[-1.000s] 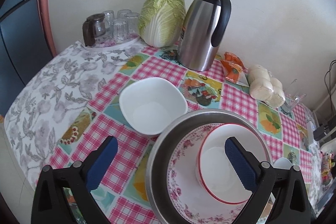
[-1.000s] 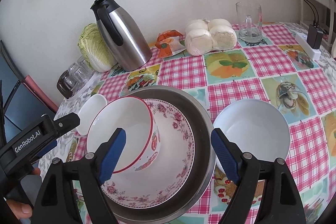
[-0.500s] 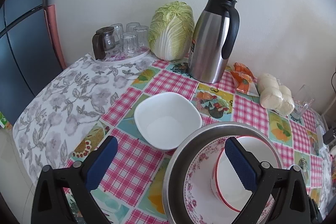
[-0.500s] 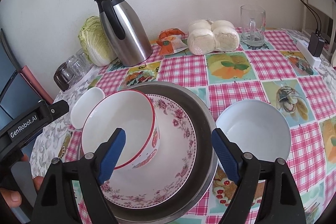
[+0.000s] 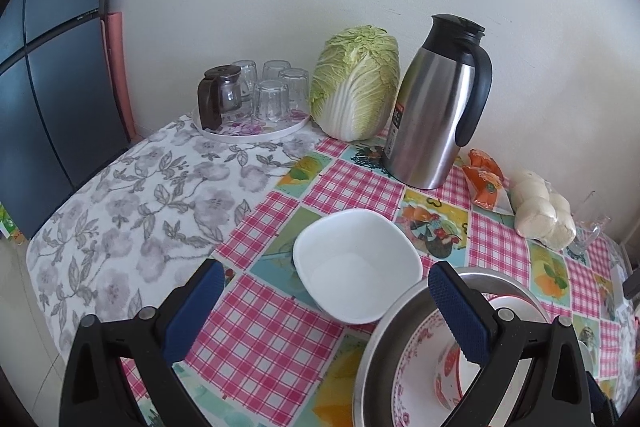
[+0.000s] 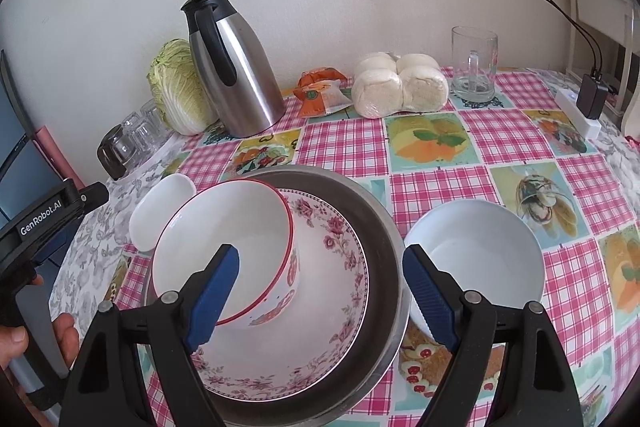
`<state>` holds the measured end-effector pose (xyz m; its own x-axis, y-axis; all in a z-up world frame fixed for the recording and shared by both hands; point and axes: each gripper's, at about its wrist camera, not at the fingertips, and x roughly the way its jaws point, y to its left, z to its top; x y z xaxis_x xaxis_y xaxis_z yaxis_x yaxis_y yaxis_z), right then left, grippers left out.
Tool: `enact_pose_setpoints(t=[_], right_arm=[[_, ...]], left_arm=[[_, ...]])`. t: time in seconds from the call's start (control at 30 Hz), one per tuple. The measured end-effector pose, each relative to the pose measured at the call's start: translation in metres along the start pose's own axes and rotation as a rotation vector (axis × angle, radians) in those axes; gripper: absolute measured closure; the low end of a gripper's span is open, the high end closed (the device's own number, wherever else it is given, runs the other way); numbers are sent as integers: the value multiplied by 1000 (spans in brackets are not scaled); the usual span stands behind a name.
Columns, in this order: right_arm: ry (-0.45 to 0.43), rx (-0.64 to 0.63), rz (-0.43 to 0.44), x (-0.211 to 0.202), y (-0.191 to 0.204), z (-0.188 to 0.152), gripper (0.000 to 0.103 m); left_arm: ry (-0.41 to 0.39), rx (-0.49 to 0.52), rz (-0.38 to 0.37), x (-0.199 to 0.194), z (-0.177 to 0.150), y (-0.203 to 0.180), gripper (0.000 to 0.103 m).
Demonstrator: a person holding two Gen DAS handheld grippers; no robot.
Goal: Organize plates and bowls
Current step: 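Withdraw both grippers from the basin toward the white square bowl, then close the left gripper on the white square bowl's rim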
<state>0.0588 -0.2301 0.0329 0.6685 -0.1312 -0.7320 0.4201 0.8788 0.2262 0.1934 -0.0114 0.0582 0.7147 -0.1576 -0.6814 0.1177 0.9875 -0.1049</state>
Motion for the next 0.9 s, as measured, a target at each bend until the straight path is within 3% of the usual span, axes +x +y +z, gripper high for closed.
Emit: enact_pose_setpoints(t=[0.47, 0.6, 0.9], right_arm=[[10, -37, -35, -16, 11, 17, 18], [28, -90, -48, -18, 23, 36, 18], [89, -132, 9, -11, 67, 88, 18]], left_arm=[[9, -23, -91, 18, 14, 5, 0], [39, -56, -117, 28, 17, 16, 0], [127, -153, -185, 56, 11, 45, 0]])
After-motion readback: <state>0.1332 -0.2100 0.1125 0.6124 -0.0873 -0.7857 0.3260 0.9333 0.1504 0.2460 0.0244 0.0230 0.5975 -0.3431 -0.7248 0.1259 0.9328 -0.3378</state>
